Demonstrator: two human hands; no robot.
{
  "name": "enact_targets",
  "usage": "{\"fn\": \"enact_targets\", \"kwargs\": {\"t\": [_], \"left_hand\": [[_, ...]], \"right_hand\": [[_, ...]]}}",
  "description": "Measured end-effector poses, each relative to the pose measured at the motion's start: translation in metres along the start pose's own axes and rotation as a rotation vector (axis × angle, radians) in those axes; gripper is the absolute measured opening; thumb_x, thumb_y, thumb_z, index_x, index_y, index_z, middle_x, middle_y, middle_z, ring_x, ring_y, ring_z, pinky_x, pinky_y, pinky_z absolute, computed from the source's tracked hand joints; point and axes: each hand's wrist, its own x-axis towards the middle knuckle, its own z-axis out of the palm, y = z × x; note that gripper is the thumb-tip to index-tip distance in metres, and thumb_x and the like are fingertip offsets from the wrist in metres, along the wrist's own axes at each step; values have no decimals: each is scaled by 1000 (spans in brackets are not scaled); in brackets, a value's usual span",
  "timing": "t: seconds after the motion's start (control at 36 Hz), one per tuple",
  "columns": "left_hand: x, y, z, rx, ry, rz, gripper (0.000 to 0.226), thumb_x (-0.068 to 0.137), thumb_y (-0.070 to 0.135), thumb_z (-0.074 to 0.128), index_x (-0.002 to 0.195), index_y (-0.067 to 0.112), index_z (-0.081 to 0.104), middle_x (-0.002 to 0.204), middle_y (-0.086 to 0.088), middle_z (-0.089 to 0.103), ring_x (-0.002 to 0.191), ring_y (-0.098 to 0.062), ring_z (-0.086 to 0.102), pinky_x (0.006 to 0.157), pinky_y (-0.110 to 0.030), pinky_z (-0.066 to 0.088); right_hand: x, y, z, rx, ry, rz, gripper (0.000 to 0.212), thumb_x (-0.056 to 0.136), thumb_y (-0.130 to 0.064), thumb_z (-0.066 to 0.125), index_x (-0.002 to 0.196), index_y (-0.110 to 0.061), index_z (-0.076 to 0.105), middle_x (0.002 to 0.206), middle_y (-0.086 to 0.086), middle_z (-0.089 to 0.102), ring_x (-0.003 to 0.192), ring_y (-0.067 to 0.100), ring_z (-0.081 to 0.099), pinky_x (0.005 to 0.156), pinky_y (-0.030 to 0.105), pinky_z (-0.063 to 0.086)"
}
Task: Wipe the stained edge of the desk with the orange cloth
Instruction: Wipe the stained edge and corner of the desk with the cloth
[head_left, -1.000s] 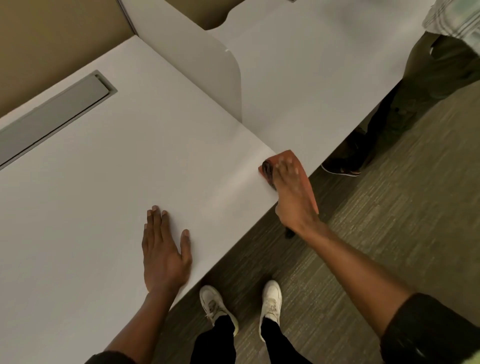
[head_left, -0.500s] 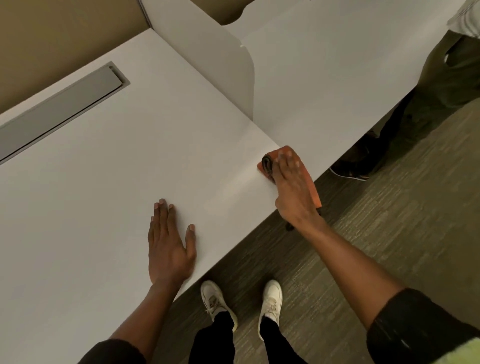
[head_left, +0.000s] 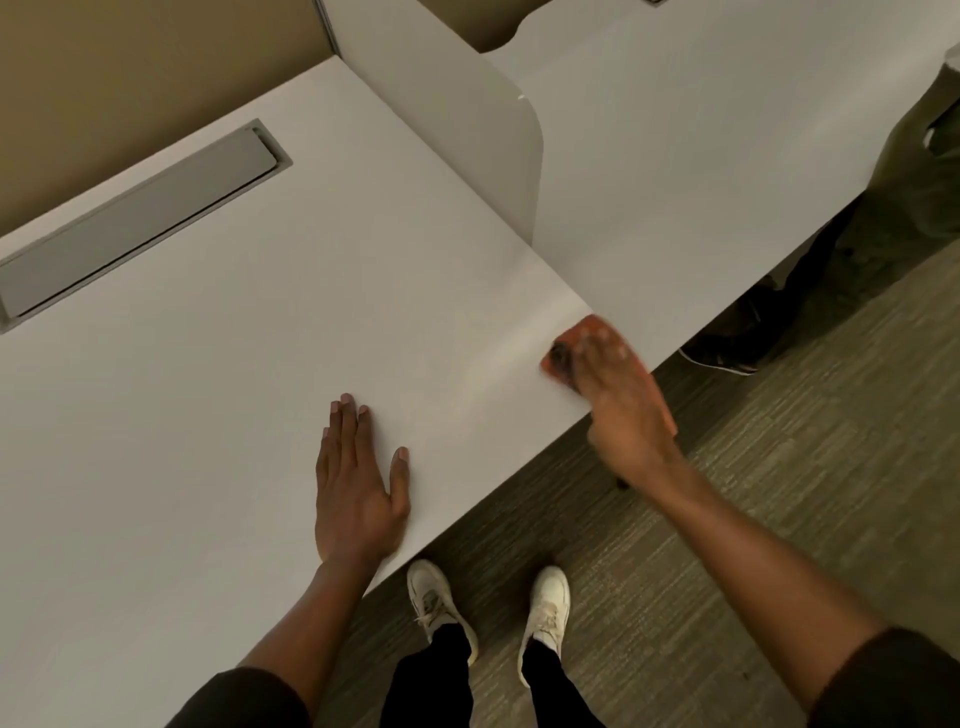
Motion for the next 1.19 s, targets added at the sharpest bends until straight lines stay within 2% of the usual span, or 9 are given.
{"fn": "enact_targets", "kwargs": {"t": [0.17, 0.33, 0.44, 0.58, 0.75, 0.86, 1.0, 1.08, 1.19], "left_hand": [[0, 1, -2, 8, -18, -3, 78, 111, 57, 28, 176, 16, 14, 186, 5, -4, 170, -8, -12, 139, -40, 5], [0, 2, -3, 8, -29, -7, 79, 111, 58, 27, 177, 19, 9, 185, 6, -7, 170, -8, -14, 139, -40, 3], [0, 2, -3, 13, -29, -5, 79, 111, 58, 28, 177, 18, 10, 185, 6, -7, 170, -8, -13, 139, -42, 5], [0, 1, -1, 12, -21, 1, 77, 112, 57, 29, 176, 17, 11, 186, 6, -5, 170, -9, -12, 139, -42, 6], [-1, 1, -1, 18, -14, -1, 77, 112, 56, 29, 176, 16, 12, 186, 4, -4, 170, -9, -12, 139, -38, 3], [-1, 2, -3, 14, -21, 0, 78, 112, 56, 28, 177, 17, 10, 186, 4, -6, 170, -9, -13, 139, -38, 2], [-1, 4, -4, 18, -15, 4, 78, 112, 56, 28, 177, 16, 10, 186, 2, -4, 171, -10, -11, 139, -38, 3], [-1, 3, -4, 16, -12, 5, 78, 112, 56, 27, 177, 16, 9, 186, 2, -4, 170, -10, -11, 139, -39, 4], [-1, 1, -3, 16, -18, 12, 77, 113, 55, 28, 176, 15, 10, 186, 2, -5, 170, -10, -12, 139, -40, 4]], "right_hand": [[27, 6, 0, 70, -1, 186, 90, 84, 14, 65, 162, 1, 25, 172, 21, 19, 162, 36, 10, 134, 47, 13], [-35, -73, 29, 162, -68, -95, 89, 79, 13, 34, 164, -6, 17, 174, 16, 8, 163, 34, -2, 133, 51, 13], [-47, -82, 32, 132, -108, -201, 86, 77, 9, 36, 162, 0, 26, 171, 22, 18, 161, 38, 9, 131, 53, 19], [15, -35, 9, 85, -27, -3, 84, 83, 15, 53, 162, -1, 28, 172, 20, 21, 162, 35, 11, 133, 48, 10], [82, -25, 4, 101, -10, 169, 81, 92, 10, 58, 163, 1, 20, 173, 22, 14, 162, 38, 5, 134, 44, 4], [73, -69, 18, 148, -34, -2, 83, 91, 10, 56, 164, 0, 17, 174, 21, 10, 163, 36, 1, 134, 44, 2], [26, -120, 39, 126, -126, -359, 76, 87, 5, 18, 163, 3, 15, 173, 24, 5, 162, 38, 2, 134, 49, 5], [37, -109, 36, 73, -133, -363, 78, 86, 4, 13, 164, 0, 15, 174, 20, 6, 163, 34, 1, 134, 47, 4], [93, -66, 19, 24, -61, -192, 73, 97, 9, 37, 165, -3, 16, 175, 17, 9, 164, 33, 1, 133, 41, -2]]}}
